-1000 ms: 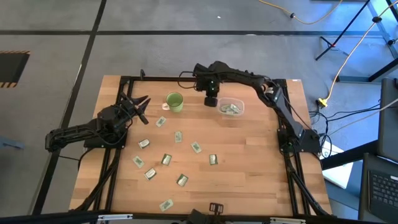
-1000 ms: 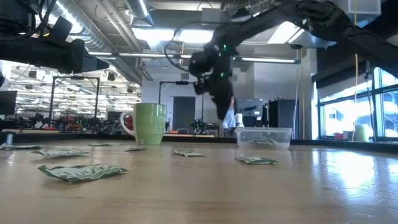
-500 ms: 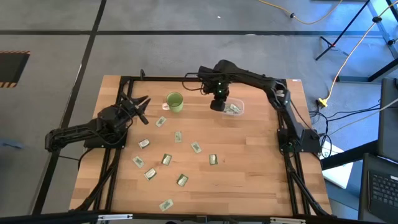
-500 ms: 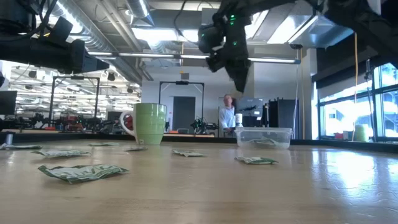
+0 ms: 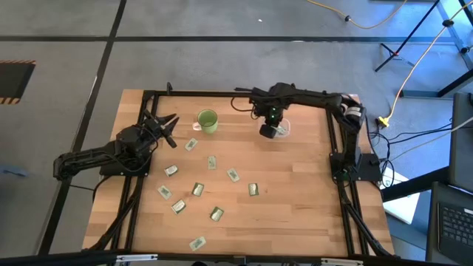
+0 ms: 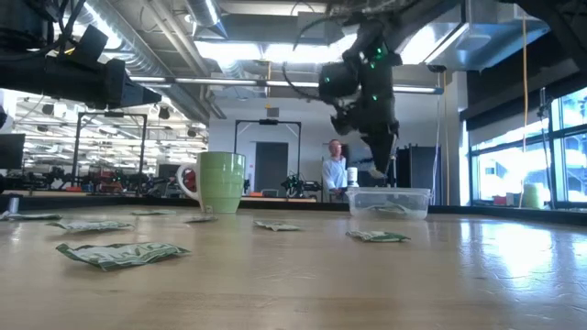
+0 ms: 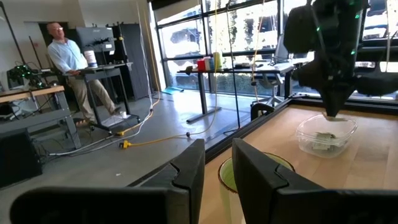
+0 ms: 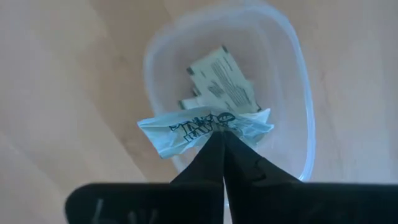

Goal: Pick and place items into bin
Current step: Put the white stevia packet into the transparent bin, then put the green truvia packet into the transparent bin

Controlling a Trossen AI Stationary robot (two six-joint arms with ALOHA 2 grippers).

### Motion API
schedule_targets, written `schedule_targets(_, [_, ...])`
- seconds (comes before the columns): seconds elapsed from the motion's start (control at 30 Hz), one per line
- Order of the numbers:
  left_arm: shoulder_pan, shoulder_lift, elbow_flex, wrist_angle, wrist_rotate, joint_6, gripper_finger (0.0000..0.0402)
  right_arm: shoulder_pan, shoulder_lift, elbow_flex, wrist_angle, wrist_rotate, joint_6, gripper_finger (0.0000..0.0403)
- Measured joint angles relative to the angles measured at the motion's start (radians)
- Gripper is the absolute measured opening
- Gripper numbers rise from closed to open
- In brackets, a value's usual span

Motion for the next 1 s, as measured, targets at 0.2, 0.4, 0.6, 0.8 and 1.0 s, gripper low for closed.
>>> schedule_targets(0.2, [0.000, 0.000, 0.000, 0.000, 0.000, 0.000, 0.0077, -0.039, 0.000, -0.066, 0.045, -0.001, -0.003, 0.0002])
schedule_targets(0.4, [0.000, 0.000, 0.000, 0.000, 0.000, 0.000, 0.0077, -0.051, 0.000, -0.101, 0.062, -0.001, -0.016, 0.0004])
schedule_targets(0.6, [0.000, 0.000, 0.000, 0.000, 0.000, 0.000, 0.0077, -0.049, 0.000, -0.105, 0.064, -0.001, -0.028, 0.0010])
schedule_targets(0.8, [0.000, 0.000, 0.000, 0.000, 0.000, 0.000, 0.0077, -0.050, 0.000, -0.105, 0.073, -0.001, -0.026, 0.0050])
schedule_targets(1.0, [0.000, 0.000, 0.000, 0.000, 0.000, 0.000, 0.0077, -0.050, 0.000, -0.090, 0.066, -0.001, -0.024, 0.0101])
